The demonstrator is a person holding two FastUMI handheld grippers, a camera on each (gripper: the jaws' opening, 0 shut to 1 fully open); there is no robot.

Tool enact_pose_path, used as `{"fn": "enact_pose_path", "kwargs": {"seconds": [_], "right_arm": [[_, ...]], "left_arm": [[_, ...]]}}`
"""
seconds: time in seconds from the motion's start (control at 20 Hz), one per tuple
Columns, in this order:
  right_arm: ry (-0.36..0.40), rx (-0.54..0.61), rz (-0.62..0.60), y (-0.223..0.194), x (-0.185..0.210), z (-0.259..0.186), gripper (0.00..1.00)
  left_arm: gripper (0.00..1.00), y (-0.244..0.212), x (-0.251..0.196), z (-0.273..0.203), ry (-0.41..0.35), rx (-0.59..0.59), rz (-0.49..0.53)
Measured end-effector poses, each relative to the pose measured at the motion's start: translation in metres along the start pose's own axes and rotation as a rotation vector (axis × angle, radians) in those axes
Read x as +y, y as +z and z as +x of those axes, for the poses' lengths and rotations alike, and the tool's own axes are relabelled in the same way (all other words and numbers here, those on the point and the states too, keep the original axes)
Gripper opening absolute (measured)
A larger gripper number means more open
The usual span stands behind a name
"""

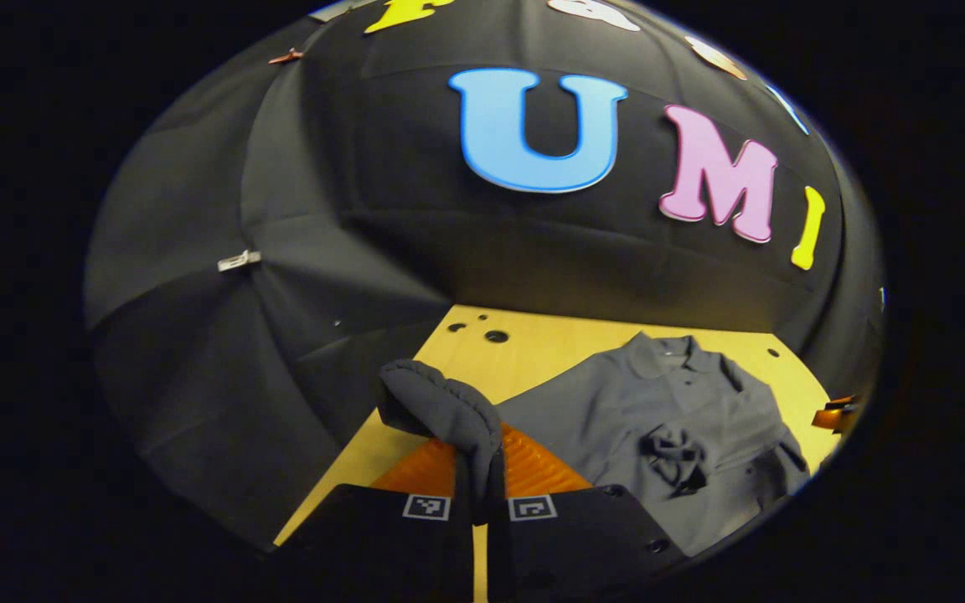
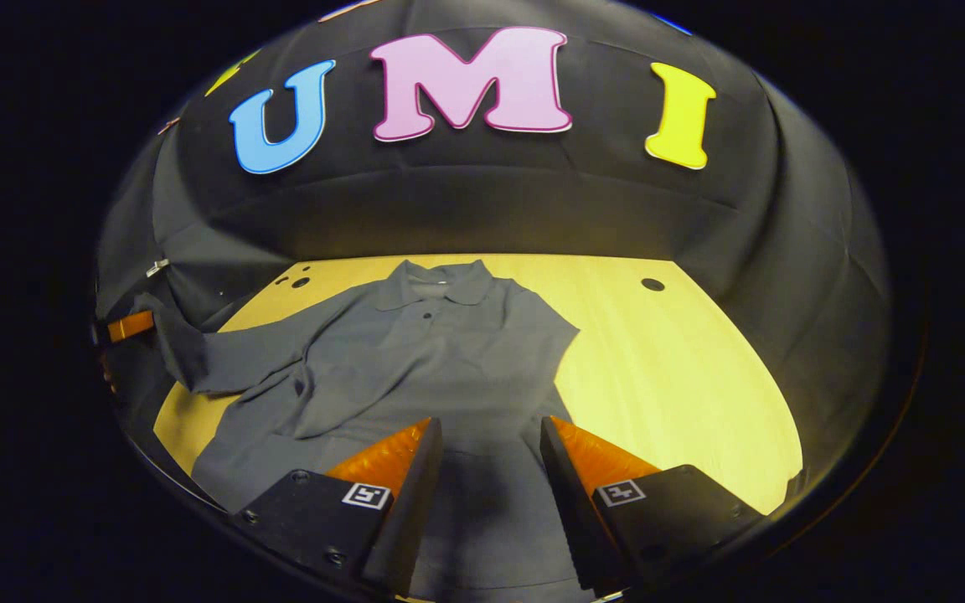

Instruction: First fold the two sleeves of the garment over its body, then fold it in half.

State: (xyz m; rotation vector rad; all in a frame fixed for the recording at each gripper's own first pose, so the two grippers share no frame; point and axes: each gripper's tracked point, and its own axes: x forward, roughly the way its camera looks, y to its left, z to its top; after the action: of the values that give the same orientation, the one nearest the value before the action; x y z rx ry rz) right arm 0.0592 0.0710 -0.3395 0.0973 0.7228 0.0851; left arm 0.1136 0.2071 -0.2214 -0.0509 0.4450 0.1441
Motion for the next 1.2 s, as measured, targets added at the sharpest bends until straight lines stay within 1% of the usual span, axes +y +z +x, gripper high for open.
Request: {"fn": "enact_pose_path", "kwargs": {"seconds": [0.05, 0.15, 0.2, 0.25, 0.3, 0.35, 0.45, 0.5, 0.55, 0.6, 0.65, 0.75, 0.95, 1.2], "right_arm": [[-0.006, 0.002, 0.013, -0.003, -0.008, -0.001, 0.74], [-0.021, 0.001, 0.04, -0.007, -0.025, -0.005, 0.74], [-0.028, 0.0, 0.052, -0.009, -0.033, -0.007, 0.76], [-0.038, -0.001, 0.06, -0.011, -0.041, -0.008, 0.77], [-0.043, -0.002, 0.066, -0.014, -0.047, -0.009, 0.78], [-0.047, -0.002, 0.072, -0.015, -0.053, -0.011, 0.78], [-0.05, 0.011, 0.083, -0.022, -0.064, -0.012, 0.8], [-0.055, 0.011, 0.084, -0.023, -0.07, -0.013, 0.87], [-0.057, 0.013, 0.089, -0.024, -0.076, -0.015, 0.89], [-0.058, 0.016, 0.096, -0.028, -0.08, -0.016, 0.89], [-0.061, 0.018, 0.102, -0.029, -0.085, -0.016, 0.89], [-0.066, 0.027, 0.109, -0.034, -0.095, -0.017, 0.89], [-0.075, 0.046, 0.115, -0.044, -0.117, -0.016, 0.89], [-0.08, 0.069, 0.139, -0.053, -0.144, -0.011, 0.89]], "left_arm": [[0.11, 0.008, -0.022, 0.001, -0.033, -0.007, 0.007], [0.11, 0.023, -0.064, 0.0, -0.103, -0.016, 0.022], [0.11, 0.027, -0.085, 0.0, -0.132, -0.015, 0.029], [0.08, 0.032, -0.106, -0.001, -0.162, -0.014, 0.036], [0.11, 0.036, -0.124, -0.001, -0.193, -0.01, 0.04], [0.11, 0.037, -0.144, -0.002, -0.225, -0.002, 0.043], [0.11, 0.031, -0.185, 0.0, -0.283, 0.019, 0.045], [0.11, 0.027, -0.202, 0.002, -0.306, 0.029, 0.05], [0.11, 0.023, -0.219, 0.004, -0.327, 0.039, 0.057], [0.08, 0.018, -0.235, 0.007, -0.346, 0.047, 0.063], [0.11, 0.015, -0.251, 0.009, -0.363, 0.054, 0.069], [0.11, 0.003, -0.284, 0.016, -0.404, 0.076, 0.087], [0.11, -0.031, -0.339, 0.033, -0.448, 0.13, 0.128], [0.11, -0.078, -0.381, 0.06, -0.448, 0.195, 0.185]]}}
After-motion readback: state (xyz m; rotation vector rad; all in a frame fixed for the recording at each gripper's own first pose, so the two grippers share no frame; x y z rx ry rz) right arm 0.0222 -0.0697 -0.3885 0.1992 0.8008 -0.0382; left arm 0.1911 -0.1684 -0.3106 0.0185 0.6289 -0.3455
